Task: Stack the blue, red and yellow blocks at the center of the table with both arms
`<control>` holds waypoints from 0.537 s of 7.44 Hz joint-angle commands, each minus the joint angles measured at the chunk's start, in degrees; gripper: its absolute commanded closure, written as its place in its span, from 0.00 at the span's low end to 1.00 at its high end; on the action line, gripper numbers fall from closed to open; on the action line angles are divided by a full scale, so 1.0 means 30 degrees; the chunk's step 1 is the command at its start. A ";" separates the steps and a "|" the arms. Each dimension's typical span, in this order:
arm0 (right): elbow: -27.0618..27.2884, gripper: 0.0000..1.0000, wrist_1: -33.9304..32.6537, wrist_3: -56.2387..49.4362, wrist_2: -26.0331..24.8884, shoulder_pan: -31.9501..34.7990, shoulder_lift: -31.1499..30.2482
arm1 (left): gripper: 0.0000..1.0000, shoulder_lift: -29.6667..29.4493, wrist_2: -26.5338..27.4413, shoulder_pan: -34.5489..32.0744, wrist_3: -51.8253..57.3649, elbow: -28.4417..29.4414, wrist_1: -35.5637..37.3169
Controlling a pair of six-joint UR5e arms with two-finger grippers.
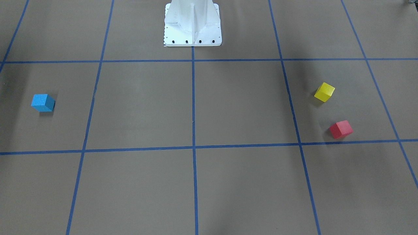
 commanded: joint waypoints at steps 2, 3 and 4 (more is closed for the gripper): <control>0.0473 0.01 0.1159 0.0278 0.0035 -0.0116 0.0136 | 0.00 -0.0094 -0.0053 0.0000 -0.0145 -0.0283 -0.0178; 0.0822 0.01 0.1980 0.0191 0.0238 -0.0494 0.0368 | 0.00 -0.0152 -0.0053 0.0029 -0.0147 -0.0312 -0.0296; 0.1231 0.01 0.1988 0.0597 0.0328 -0.1310 0.0516 | 0.00 -0.0327 -0.0024 0.0000 -0.0206 -0.0428 -0.0964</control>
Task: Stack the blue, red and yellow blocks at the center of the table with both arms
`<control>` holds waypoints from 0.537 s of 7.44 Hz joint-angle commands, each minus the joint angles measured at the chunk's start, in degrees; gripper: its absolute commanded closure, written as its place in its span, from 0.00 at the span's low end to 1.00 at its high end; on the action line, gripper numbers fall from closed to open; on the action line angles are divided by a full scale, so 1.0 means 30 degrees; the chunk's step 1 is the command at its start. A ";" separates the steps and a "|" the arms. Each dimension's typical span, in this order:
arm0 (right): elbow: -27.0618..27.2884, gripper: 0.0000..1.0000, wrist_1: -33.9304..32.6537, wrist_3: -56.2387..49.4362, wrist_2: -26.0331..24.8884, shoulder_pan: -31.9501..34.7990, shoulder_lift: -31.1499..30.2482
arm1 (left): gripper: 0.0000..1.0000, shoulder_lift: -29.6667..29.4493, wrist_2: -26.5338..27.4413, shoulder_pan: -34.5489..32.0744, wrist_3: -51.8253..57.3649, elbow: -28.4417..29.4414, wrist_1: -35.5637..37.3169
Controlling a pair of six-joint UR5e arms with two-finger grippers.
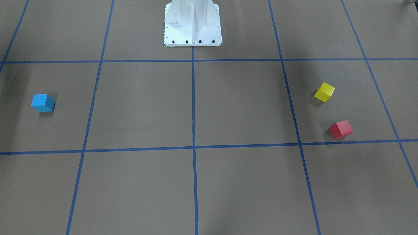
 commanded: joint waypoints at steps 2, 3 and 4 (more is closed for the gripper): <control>0.0283 0.00 0.1896 0.1167 0.1333 -0.2605 -0.0177 | 0.00 -0.0187 0.0012 -0.0008 -0.0098 -0.0142 -0.0744; 0.0315 0.00 0.3591 0.3697 -0.0081 -0.4214 -0.0178 | 0.00 -0.0187 -0.0017 -0.0008 -0.0069 -0.0171 -0.0773; 0.0344 0.00 0.5899 0.6274 -0.1719 -0.5565 -0.0439 | 0.00 -0.0187 0.0011 0.0021 -0.0068 -0.0259 -0.0774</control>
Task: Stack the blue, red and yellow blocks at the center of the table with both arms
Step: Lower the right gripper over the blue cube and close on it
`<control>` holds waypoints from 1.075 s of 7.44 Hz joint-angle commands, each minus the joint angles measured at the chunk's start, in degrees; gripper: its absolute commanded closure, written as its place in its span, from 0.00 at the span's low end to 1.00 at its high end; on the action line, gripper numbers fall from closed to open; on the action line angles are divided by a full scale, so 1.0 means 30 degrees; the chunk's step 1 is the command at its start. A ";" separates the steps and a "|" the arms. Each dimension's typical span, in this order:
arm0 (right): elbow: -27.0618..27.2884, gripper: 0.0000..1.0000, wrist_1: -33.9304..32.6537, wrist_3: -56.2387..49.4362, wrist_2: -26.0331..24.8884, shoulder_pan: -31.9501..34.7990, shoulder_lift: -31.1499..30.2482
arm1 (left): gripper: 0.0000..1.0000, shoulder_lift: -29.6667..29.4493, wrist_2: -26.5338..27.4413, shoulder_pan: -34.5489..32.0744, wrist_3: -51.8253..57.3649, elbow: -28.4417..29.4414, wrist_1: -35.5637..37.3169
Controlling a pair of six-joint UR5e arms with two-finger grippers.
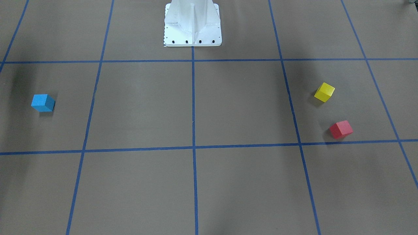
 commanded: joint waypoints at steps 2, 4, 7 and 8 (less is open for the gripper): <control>0.0692 0.01 0.3490 0.6874 -0.2175 -0.4250 -0.0290 | 0.00 -0.0011 -0.0017 0.0025 0.0009 -0.0112 -0.0060; 0.0960 0.01 0.3491 0.8264 -0.3990 -0.6508 -0.0845 | 0.00 0.0018 0.0012 -0.0005 0.0009 -0.0112 -0.0263; 0.1576 0.01 0.3520 0.8268 -0.4024 -0.7217 -0.2311 | 0.00 0.0019 0.0012 -0.0005 0.0038 -0.0112 -0.0294; 0.1547 0.01 0.3462 0.8268 -0.4402 -0.7830 -0.2370 | 0.00 0.0019 -0.0017 -0.0005 0.0039 -0.0112 -0.0294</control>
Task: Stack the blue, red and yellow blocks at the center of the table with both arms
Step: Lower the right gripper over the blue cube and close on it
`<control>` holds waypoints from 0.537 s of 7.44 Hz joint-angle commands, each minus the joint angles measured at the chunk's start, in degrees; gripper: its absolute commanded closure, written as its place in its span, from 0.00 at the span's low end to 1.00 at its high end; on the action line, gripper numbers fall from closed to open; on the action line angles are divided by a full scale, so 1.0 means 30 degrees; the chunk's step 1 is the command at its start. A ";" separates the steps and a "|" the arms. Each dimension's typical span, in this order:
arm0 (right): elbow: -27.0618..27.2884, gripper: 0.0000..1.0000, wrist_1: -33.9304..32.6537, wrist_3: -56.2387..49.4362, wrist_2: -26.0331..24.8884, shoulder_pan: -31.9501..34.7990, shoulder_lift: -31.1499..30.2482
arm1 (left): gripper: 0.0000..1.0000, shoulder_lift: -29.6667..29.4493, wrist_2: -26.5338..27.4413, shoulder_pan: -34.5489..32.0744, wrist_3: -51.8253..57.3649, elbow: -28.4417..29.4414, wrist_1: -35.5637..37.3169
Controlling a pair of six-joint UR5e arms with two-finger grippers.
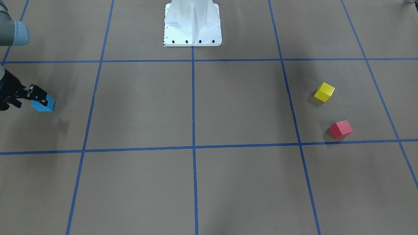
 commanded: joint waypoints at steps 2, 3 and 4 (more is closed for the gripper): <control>-0.0063 0.01 -0.0074 -0.0042 -0.0591 -0.1471 -0.0300 | 0.00 0.0030 -0.0023 0.0000 0.0012 -0.0006 -0.0007; -0.0150 0.01 -0.0132 -0.0188 -0.0620 -0.1618 -0.0503 | 0.00 0.0030 -0.0023 0.0000 0.0040 -0.0006 -0.0007; -0.0180 0.03 -0.0133 -0.0218 -0.0621 -0.1678 -0.0622 | 0.00 0.0030 -0.0023 0.0000 0.0012 0.0023 -0.0007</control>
